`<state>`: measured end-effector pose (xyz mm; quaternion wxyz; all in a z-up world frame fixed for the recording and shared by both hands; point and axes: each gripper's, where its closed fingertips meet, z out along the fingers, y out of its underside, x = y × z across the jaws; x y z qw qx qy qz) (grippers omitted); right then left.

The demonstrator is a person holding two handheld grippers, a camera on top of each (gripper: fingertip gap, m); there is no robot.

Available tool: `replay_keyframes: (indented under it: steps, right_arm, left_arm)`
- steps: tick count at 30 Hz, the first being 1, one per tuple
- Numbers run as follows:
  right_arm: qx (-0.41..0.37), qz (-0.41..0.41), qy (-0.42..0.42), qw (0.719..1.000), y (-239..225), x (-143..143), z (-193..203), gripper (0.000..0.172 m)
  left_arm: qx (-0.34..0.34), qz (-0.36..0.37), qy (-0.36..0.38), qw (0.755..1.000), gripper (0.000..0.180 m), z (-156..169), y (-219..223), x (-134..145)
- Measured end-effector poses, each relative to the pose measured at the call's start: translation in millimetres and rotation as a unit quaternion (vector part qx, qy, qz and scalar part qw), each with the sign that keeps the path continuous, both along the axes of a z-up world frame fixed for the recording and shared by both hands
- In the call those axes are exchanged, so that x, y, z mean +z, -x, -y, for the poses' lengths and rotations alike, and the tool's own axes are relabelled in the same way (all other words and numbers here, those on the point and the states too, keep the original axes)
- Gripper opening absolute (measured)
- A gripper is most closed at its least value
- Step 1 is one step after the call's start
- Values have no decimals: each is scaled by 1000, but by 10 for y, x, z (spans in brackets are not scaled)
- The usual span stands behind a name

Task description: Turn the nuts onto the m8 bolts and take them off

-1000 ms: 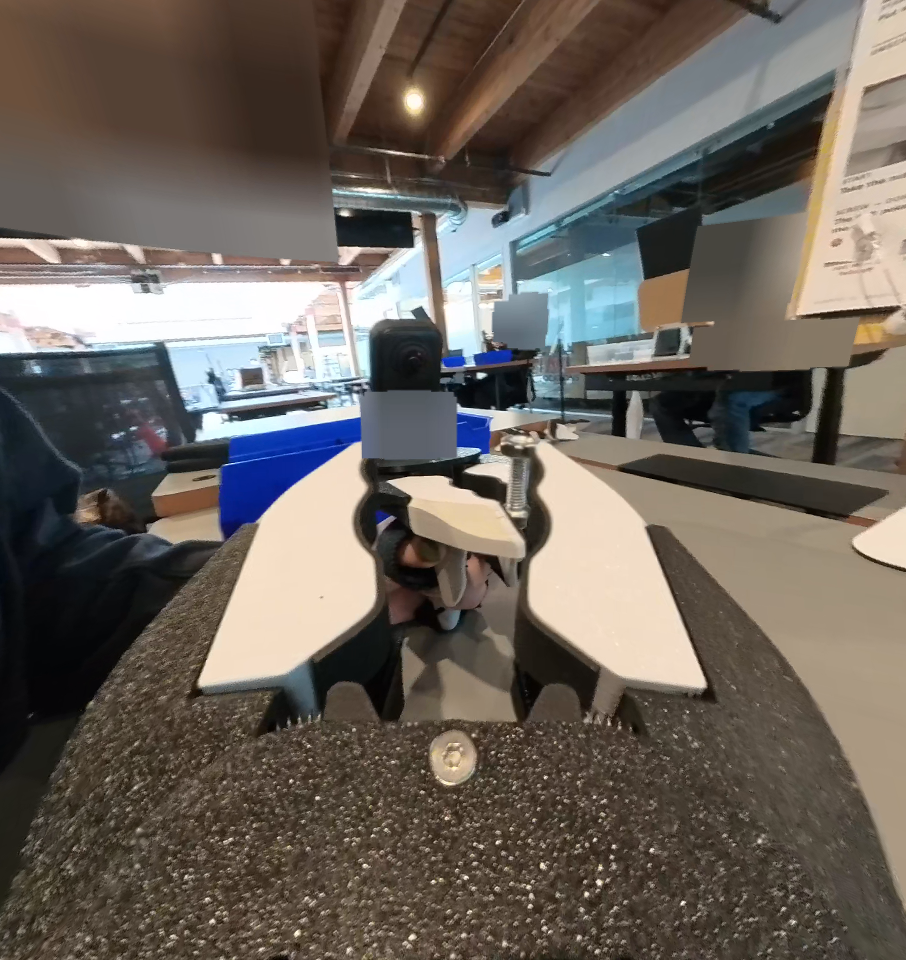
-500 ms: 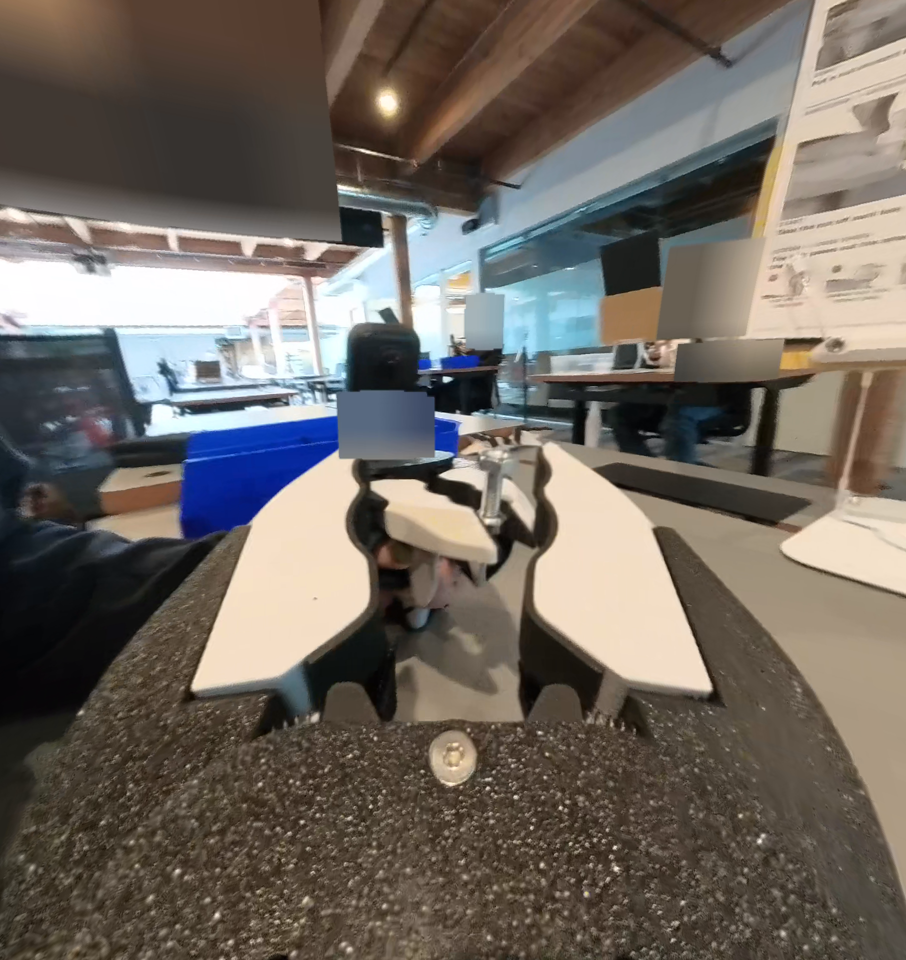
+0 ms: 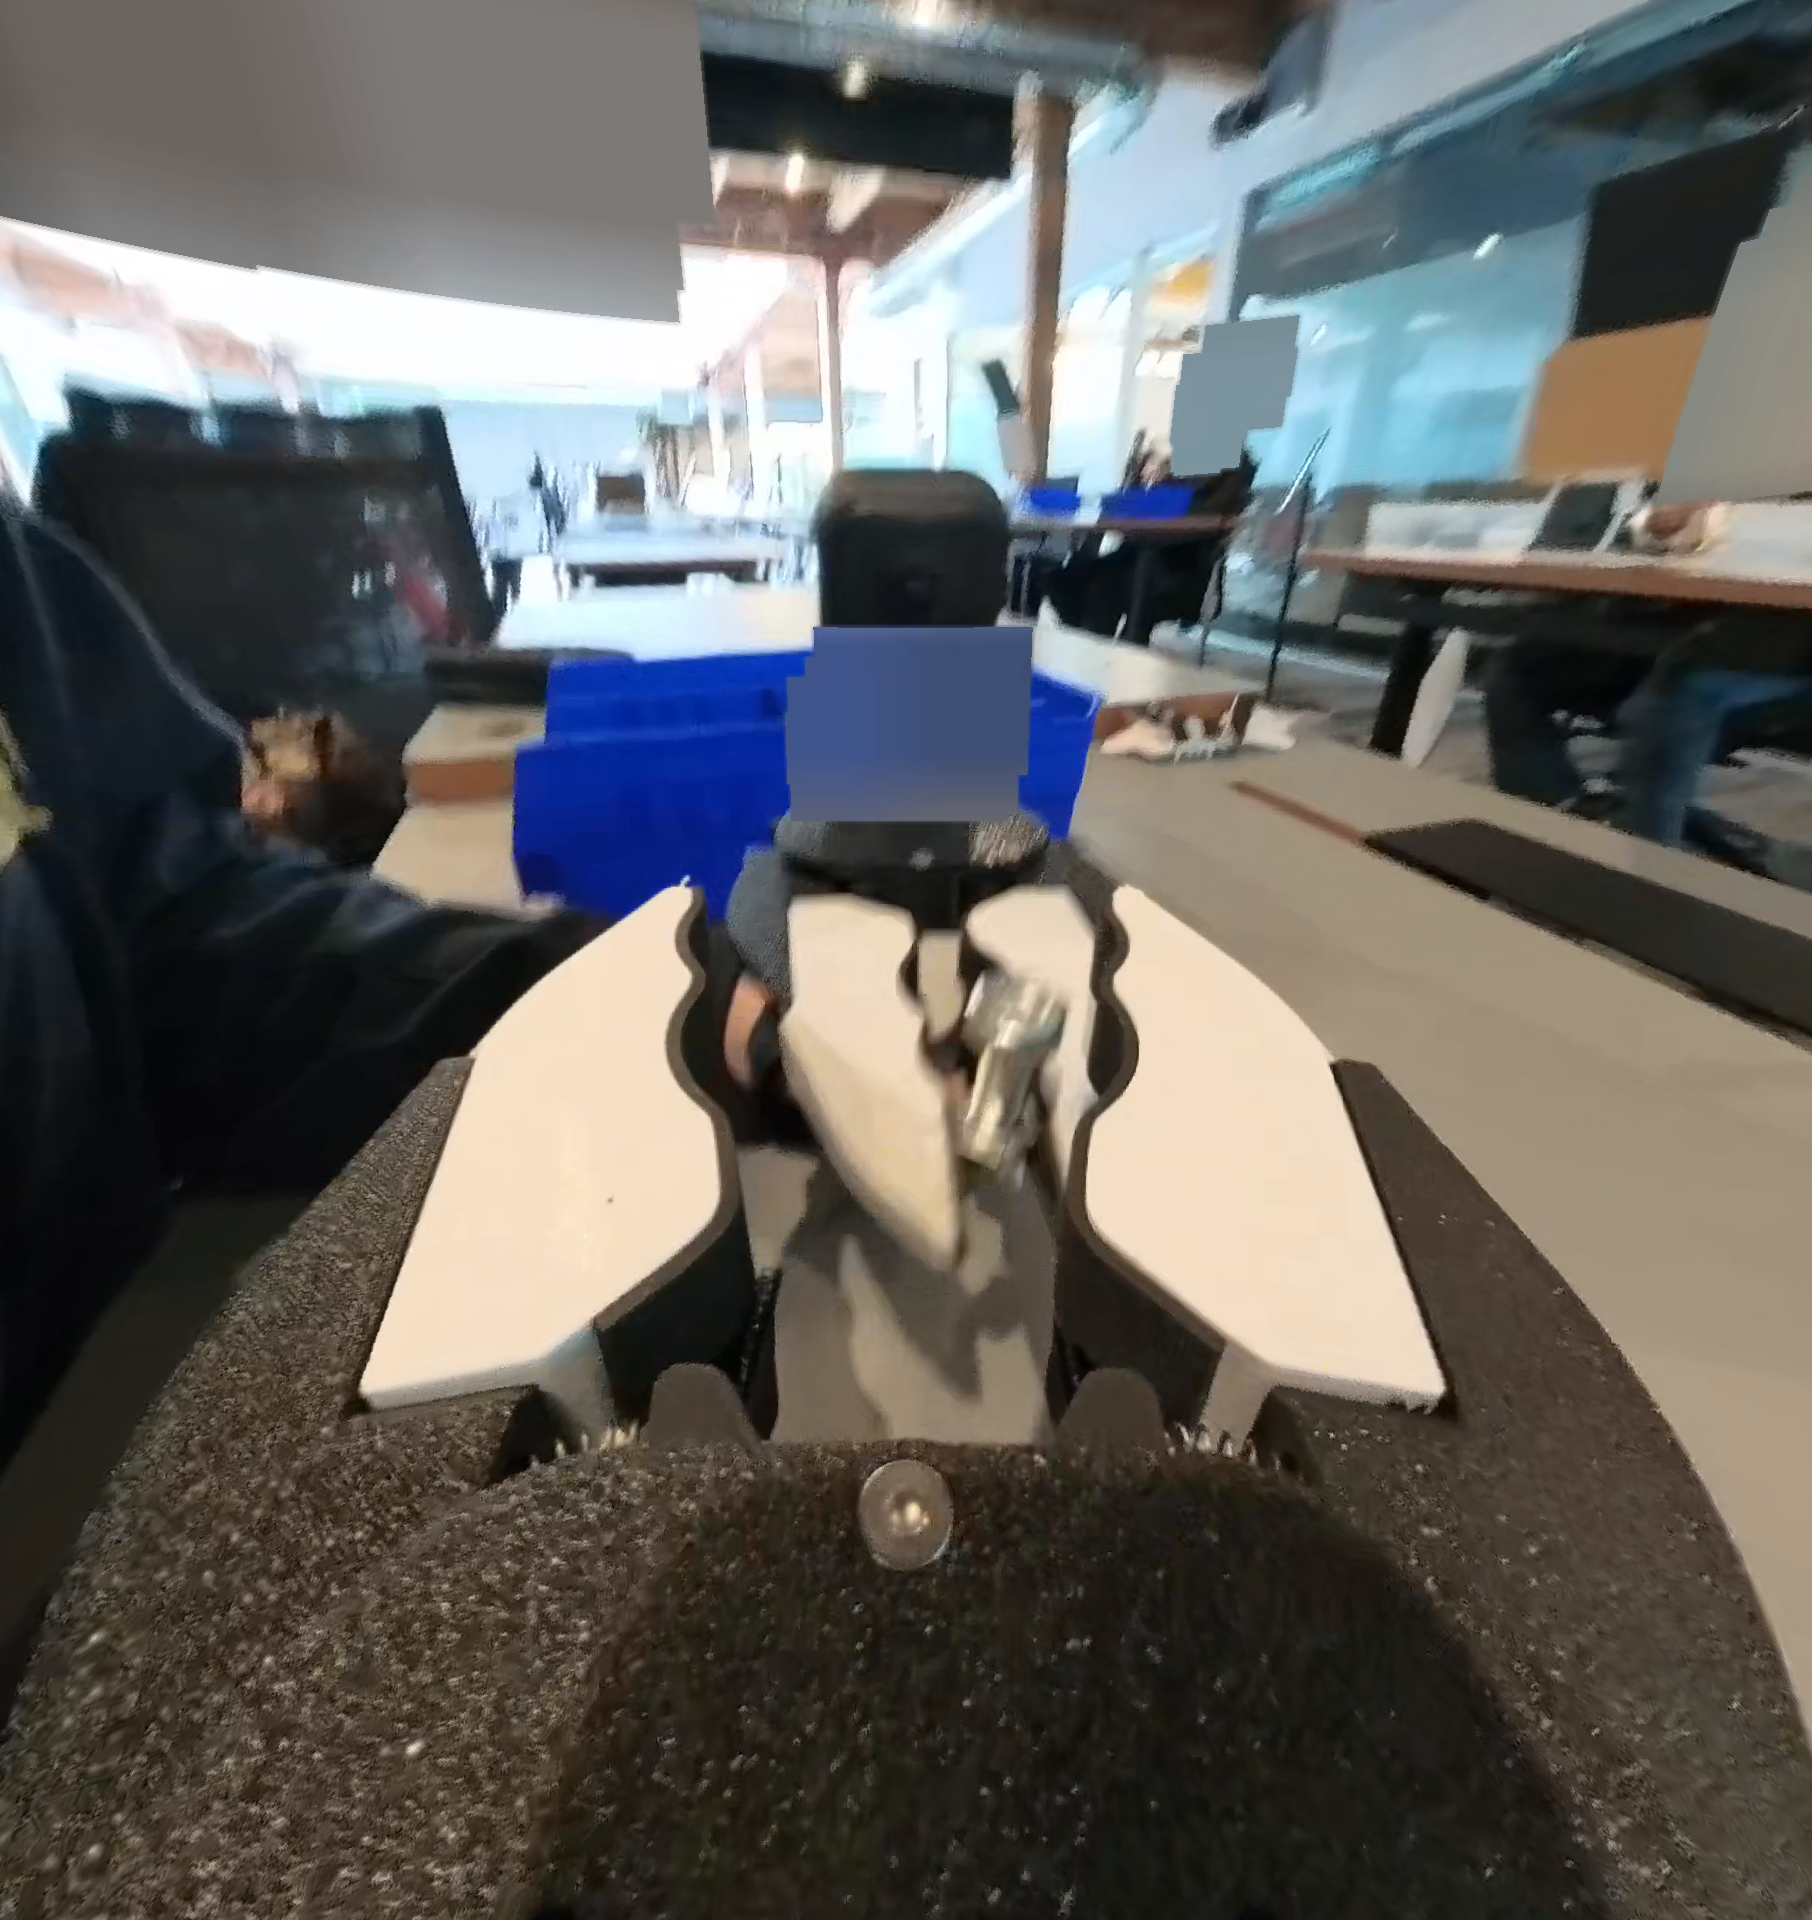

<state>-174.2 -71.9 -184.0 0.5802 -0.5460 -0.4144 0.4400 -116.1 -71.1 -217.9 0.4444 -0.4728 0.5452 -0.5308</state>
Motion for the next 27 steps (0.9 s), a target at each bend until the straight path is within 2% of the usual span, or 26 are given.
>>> replay_keyframes:
  steps: [2, 4, 7, 9, 12, 17, 27]
  right_arm:
    - [-6, 8, -1, 1000, -135, -25, 61, 67]
    - [-30, -7, -21, 999, -337, 7, 103, 52]
    - [-63, -7, -26, 998, -459, 35, 24, 57]
    - [-51, -15, -20, 998, -389, 103, -18, 61]
    - [-21, 20, -10, 1000, -168, 92, -84, 66]
    - [31, 38, 14, 999, 11, 37, -63, 62]
    - [26, 56, 13, 998, -39, -38, 17, 64]
  left_arm:
    - [12, 20, 13, 1000, 14, -54, 34, 53]
    - [22, 45, 33, 998, 14, -119, 86, 116]
    - [21, 50, 42, 998, 14, -140, 104, 130]
    - [17, 37, 34, 999, 14, -115, 76, 98]
    - [12, 24, 23, 999, 14, -76, 52, 65]
    - [8, 17, 22, 1000, 14, -53, 44, 49]
    - [8, 10, 22, 1000, 14, -53, 29, 32]
